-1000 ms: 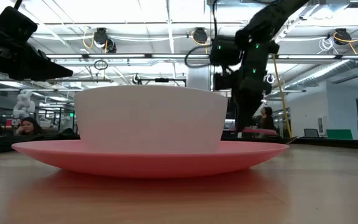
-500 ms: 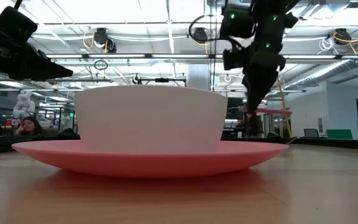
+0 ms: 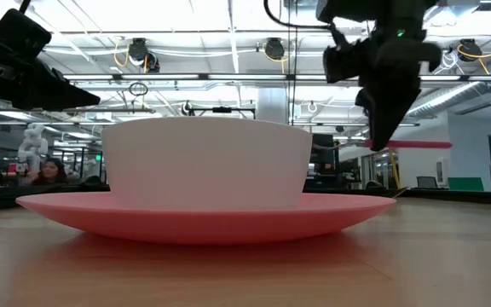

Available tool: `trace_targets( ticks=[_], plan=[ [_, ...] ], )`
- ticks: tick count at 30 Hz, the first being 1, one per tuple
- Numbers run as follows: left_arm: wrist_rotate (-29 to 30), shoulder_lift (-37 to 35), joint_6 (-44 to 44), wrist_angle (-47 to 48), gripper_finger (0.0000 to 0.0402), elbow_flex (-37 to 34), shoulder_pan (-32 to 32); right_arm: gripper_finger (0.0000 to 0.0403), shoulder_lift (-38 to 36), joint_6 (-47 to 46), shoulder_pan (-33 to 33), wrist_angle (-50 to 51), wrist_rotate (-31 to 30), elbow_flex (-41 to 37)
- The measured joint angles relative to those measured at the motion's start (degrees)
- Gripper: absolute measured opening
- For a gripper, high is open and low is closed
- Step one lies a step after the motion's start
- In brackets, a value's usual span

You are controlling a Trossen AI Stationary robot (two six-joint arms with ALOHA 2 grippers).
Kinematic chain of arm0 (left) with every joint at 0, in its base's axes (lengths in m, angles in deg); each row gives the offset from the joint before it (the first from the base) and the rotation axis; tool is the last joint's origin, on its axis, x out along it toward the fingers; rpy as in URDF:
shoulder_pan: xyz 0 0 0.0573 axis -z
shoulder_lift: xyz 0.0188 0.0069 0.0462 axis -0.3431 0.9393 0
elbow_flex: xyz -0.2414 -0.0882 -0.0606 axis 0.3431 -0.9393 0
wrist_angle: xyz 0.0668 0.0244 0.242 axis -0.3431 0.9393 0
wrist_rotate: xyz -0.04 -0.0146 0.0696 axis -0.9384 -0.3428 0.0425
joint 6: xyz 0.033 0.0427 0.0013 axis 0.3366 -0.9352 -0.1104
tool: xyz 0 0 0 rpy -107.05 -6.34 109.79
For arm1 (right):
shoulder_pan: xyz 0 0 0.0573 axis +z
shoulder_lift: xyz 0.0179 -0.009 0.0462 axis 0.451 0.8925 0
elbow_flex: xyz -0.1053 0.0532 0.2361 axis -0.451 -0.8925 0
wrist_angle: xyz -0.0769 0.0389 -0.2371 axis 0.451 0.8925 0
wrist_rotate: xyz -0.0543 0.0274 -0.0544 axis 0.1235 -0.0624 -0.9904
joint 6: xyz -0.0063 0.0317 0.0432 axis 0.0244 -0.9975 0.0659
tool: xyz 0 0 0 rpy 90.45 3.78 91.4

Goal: Set table place
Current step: Put the pink fork to the right of the pink plate

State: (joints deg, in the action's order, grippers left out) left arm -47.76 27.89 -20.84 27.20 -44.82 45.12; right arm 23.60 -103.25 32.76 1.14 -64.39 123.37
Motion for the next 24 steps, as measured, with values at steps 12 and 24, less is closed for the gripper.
trace_targets(
  ticks=[12, 24],
  plan=[
    [0.0, 0.0, 0.2, 0.0, 0.0031, 0.0, 0.0, 0.0040, 0.0, -17.0, 9.7, 0.1, 0.1, 0.0],
    [0.0, 0.0, 2.1, 0.0, 0.0031, 0.0, 0.0, 0.0040, 0.0, -25.3, 11.3, -7.0, 1.8, 0.1]
  ],
)
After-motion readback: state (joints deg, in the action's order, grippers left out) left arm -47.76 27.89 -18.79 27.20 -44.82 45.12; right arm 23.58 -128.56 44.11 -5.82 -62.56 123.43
